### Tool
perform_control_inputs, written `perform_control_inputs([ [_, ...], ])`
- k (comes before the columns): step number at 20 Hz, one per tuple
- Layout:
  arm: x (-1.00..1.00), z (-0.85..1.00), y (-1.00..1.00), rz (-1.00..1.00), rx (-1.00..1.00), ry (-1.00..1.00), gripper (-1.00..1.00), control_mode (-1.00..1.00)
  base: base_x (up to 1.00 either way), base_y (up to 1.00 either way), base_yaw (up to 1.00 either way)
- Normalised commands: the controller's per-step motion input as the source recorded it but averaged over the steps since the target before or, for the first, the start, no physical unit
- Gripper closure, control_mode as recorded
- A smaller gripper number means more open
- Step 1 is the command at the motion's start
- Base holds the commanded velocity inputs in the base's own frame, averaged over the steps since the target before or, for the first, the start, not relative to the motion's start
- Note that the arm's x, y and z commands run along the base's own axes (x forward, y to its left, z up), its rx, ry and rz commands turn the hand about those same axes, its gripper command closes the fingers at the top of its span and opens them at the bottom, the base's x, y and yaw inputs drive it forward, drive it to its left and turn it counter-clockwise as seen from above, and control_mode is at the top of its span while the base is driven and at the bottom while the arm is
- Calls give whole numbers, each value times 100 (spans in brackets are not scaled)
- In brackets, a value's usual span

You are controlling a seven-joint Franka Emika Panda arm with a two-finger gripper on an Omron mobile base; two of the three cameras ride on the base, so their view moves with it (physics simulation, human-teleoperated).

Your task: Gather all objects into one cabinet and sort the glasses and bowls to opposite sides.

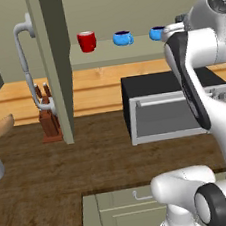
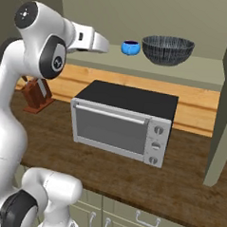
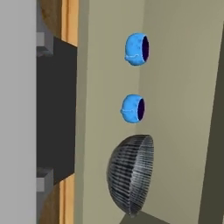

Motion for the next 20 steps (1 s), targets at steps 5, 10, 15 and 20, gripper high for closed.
perform_control_inputs([
  [5,41,0,-13,-1,7,0,-100,-100,0,0,0],
  [10,39,0,-24,0,6,2,-100,-100,0,0,0],
  [15,36,0,-18,0,8,2,-100,-100,0,0,0],
  [20,43,-25,0,-1,9,5,-100,-100,0,0,0],
])
